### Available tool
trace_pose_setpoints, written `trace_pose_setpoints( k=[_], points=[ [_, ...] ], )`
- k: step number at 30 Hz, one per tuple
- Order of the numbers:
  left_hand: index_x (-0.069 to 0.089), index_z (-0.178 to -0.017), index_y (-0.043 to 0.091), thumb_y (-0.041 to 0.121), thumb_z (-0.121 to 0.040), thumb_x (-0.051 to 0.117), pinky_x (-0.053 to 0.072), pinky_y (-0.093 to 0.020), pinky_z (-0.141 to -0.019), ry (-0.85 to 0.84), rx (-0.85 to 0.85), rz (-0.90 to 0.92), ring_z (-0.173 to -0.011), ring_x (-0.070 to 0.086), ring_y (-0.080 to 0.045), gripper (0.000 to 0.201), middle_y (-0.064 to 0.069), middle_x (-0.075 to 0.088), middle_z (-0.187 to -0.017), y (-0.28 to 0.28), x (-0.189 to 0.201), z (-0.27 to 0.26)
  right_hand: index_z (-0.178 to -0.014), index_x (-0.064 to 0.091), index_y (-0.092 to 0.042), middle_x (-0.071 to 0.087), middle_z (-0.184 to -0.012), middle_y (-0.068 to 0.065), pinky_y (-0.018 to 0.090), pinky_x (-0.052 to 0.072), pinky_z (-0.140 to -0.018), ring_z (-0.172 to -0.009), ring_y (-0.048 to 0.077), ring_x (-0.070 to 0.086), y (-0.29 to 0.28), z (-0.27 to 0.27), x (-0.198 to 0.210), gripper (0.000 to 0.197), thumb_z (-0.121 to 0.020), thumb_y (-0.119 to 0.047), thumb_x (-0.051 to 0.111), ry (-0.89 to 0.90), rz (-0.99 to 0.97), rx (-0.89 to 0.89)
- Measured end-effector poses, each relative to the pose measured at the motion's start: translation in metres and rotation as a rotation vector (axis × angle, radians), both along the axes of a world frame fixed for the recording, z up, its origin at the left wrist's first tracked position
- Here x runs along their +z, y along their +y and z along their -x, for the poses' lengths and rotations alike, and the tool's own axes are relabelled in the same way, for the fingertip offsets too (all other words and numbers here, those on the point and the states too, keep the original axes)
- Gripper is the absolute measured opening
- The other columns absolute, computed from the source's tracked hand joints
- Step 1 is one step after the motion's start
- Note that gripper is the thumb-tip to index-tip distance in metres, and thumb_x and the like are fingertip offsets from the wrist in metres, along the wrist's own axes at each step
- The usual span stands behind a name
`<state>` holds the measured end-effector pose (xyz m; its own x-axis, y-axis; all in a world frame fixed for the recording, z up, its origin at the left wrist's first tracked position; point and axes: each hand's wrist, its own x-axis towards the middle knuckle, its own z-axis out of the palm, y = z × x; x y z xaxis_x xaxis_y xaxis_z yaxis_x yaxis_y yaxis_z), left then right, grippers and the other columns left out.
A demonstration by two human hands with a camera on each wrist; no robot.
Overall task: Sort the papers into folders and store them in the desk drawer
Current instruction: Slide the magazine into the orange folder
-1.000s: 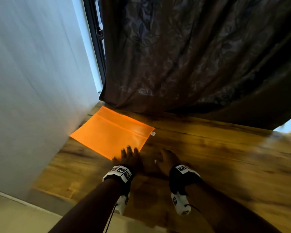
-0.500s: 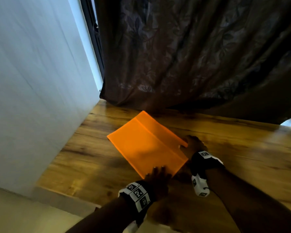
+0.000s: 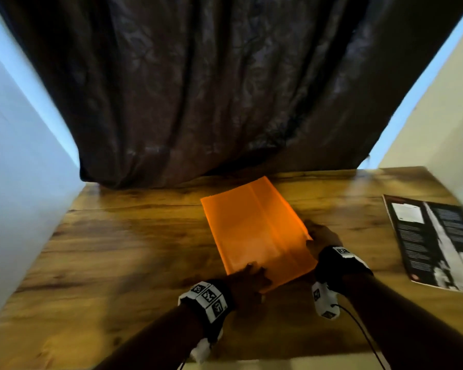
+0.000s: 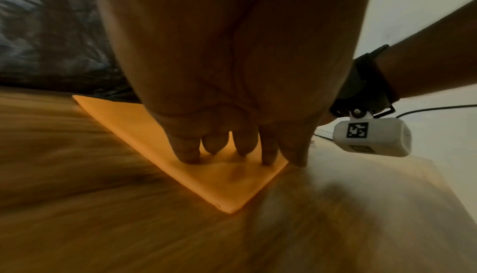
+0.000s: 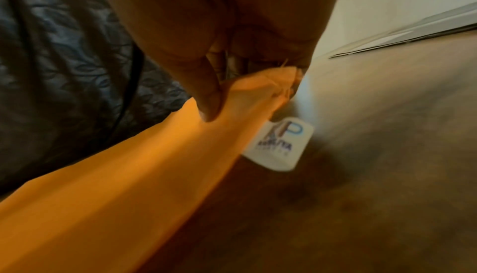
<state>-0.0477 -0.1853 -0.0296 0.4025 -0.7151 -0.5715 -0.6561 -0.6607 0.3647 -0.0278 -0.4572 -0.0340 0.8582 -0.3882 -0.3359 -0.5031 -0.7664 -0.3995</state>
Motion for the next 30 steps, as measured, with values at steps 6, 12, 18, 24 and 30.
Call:
trace_pose_setpoints(
  k=[6,12,18,24,30],
  points=[
    [0.041,-0.147,0.018,0.033,-0.101,0.049,0.021,-0.044,-0.119,0.005,-0.059,0.095,-0.147,0.021,-0.029,0.049,-0.010,0.025,-0.160,-0.090,0.006,-0.007,-0.118,0.063,-0.018,0.064,-0.124,0.011,0.033,0.047,-0.089,-0.112,0.032,0.061,-0.084,0.053,0.004,0.034,-0.085,-0.014,0.062,0.009,-0.026,-0.229],
    [0.015,-0.155,0.027,0.041,-0.100,0.045,0.003,-0.048,-0.122,-0.168,-0.015,0.074,-0.151,-0.010,-0.023,0.064,0.000,-0.005,-0.165,-0.162,-0.005,-0.022,-0.115,0.063,-0.017,0.067,-0.117,0.014,0.033,0.046,-0.086,-0.108,0.033,0.062,-0.141,0.101,0.004,0.031,-0.085,-0.012,0.059,-0.061,-0.021,-0.396],
    [-0.010,-0.155,0.010,0.046,-0.098,0.049,0.005,-0.046,-0.123,-0.165,0.053,-0.072,-0.150,-0.012,-0.032,0.089,-0.010,-0.018,-0.162,-0.180,-0.015,-0.048,-0.105,0.069,-0.009,0.069,-0.109,0.015,0.036,0.048,-0.090,-0.103,0.030,0.063,-0.157,0.119,0.002,0.022,-0.088,-0.021,0.063,-0.037,0.005,-0.388],
    [-0.012,-0.154,0.009,0.040,-0.092,0.063,0.000,-0.045,-0.123,-0.130,-0.047,-0.088,-0.149,-0.015,-0.033,0.102,-0.012,-0.022,-0.161,-0.200,-0.015,-0.071,-0.095,0.071,-0.010,0.070,-0.098,0.012,0.032,0.047,-0.082,-0.089,0.026,0.064,-0.156,0.104,0.007,0.039,-0.089,-0.047,0.059,-0.181,0.048,-0.383],
    [-0.016,-0.153,0.008,0.045,-0.081,0.074,-0.001,-0.050,-0.122,-0.177,-0.167,-0.072,-0.147,-0.020,-0.034,0.121,-0.014,-0.025,-0.160,-0.208,-0.018,-0.090,-0.119,0.058,-0.013,0.064,-0.115,0.008,0.038,0.047,-0.086,-0.095,0.022,0.060,-0.155,0.082,0.018,0.049,-0.085,-0.046,0.066,-0.103,-0.211,-0.558]
  ],
)
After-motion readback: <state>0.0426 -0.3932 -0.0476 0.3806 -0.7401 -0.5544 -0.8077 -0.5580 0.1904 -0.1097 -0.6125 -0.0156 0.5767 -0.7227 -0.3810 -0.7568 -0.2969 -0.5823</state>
